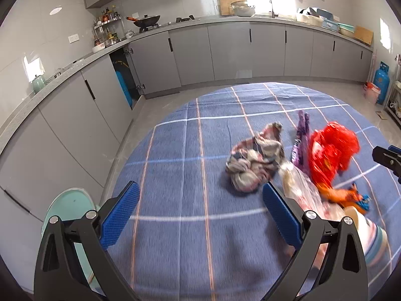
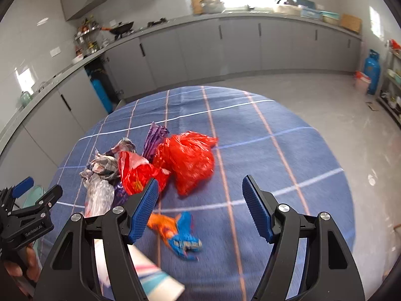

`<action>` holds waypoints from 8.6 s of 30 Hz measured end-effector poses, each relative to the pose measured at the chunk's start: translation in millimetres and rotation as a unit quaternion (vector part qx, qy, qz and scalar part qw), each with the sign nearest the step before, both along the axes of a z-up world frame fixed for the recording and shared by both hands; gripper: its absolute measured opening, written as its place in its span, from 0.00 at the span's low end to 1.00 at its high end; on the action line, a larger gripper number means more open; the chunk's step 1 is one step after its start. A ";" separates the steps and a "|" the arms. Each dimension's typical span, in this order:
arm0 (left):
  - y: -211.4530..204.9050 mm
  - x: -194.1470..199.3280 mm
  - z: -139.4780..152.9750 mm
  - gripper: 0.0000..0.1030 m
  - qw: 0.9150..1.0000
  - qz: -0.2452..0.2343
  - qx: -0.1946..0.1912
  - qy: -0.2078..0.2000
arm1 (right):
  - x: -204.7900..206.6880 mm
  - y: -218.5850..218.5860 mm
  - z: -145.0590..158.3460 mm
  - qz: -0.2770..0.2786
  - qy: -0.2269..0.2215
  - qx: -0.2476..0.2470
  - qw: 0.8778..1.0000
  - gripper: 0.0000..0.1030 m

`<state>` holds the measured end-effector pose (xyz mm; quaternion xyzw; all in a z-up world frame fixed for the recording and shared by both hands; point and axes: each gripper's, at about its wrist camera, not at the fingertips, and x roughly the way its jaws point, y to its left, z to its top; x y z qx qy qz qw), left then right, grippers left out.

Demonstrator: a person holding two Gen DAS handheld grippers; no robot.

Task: Collect trash
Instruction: 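Grasp the striped cloth with the left tool while the right tool grasps the red plastic bag, then carry the striped cloth and red bag over the teal bin with both tools, then open both tools to drop the cloth and red bag into the bin, then move both tools back toward the paper cup and clear bag, then grasp the white-and-blue paper cup with the right tool while the left tool grasps the clear printed bag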

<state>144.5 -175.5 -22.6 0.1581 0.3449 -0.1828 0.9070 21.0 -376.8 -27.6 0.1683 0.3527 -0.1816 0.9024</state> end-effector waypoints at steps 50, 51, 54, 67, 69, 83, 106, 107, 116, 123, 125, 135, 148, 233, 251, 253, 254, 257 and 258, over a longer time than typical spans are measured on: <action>172.6 -37.3 50.6 0.25 0.993 0.082 -0.063 -0.049 | -2.9 206.3 72.7 0.151 -0.116 -0.022 0.982 0.17; 176.4 -37.5 49.8 0.25 0.993 0.086 -0.063 -0.049 | -1.3 215.8 69.6 0.156 -0.113 -0.020 0.981 0.17; 197.0 -37.2 48.0 0.25 0.991 0.104 -0.064 -0.049 | 5.8 236.4 66.3 0.169 -0.105 -0.018 0.980 0.17; 264.3 -23.8 38.1 0.25 0.983 0.159 -0.076 -0.041 | 36.9 306.2 55.1 0.220 -0.081 -0.027 0.972 0.17; 273.2 -17.2 33.6 0.25 0.982 0.167 -0.080 -0.034 | 44.0 315.3 50.9 0.226 -0.074 -0.028 0.971 0.17; 303.6 22.4 0.0 0.25 0.977 0.192 -0.089 0.007 | 85.7 367.3 21.1 0.268 -0.031 -0.041 0.962 0.17; 313.5 36.1 -25.9 0.25 0.976 0.202 -0.072 0.033 | 120.6 384.8 -9.9 0.290 0.005 -0.031 0.957 0.17; 315.1 35.0 -26.4 0.25 0.976 0.203 -0.071 0.034 | 121.8 385.9 -10.3 0.289 0.005 -0.031 0.957 0.17; 318.0 29.5 -43.6 0.25 0.974 0.205 -0.076 0.065 | 147.5 395.4 -26.0 0.301 0.031 -0.031 0.953 0.18; 321.0 31.5 -52.1 0.25 0.972 0.213 -0.070 0.072 | 163.5 399.3 -39.1 0.315 0.054 -0.017 0.947 0.36; 321.5 31.7 -53.6 0.25 0.972 0.214 -0.068 0.074 | 163.3 401.9 -39.1 0.318 0.053 -0.020 0.946 0.39; 321.3 22.6 -44.9 0.45 0.971 0.222 -0.060 0.060 | 155.0 398.2 -19.9 0.318 0.028 -0.017 0.947 0.63; 293.9 -16.4 7.3 0.93 0.976 0.207 -0.067 -0.017 | 83.9 337.2 36.0 0.245 -0.063 -0.004 0.968 0.63; -50.7 -92.5 -16.7 0.83 0.991 -0.086 -0.063 0.077 | -127.0 20.6 2.2 -0.029 -0.043 -0.034 0.998 0.55; -16.8 -102.8 -1.3 0.37 0.993 -0.090 -0.067 0.037 | -123.5 40.3 21.3 -0.041 -0.079 -0.048 0.995 0.55; -0.3 -106.9 8.6 0.37 0.993 -0.090 -0.073 0.029 | -119.7 56.5 28.6 -0.034 -0.091 -0.053 0.994 0.55; 9.2 -107.6 13.0 0.37 0.993 -0.088 -0.073 0.025 | -117.1 64.6 31.7 -0.027 -0.098 -0.052 0.994 0.55; 44.4 -109.0 22.8 0.37 0.995 -0.068 -0.066 0.014 | -105.4 90.8 37.6 -0.002 -0.112 -0.048 0.992 0.55; 53.1 -108.9 24.8 0.37 0.996 -0.060 -0.062 0.010 | -98.5 102.3 39.6 0.010 -0.117 -0.044 0.992 0.55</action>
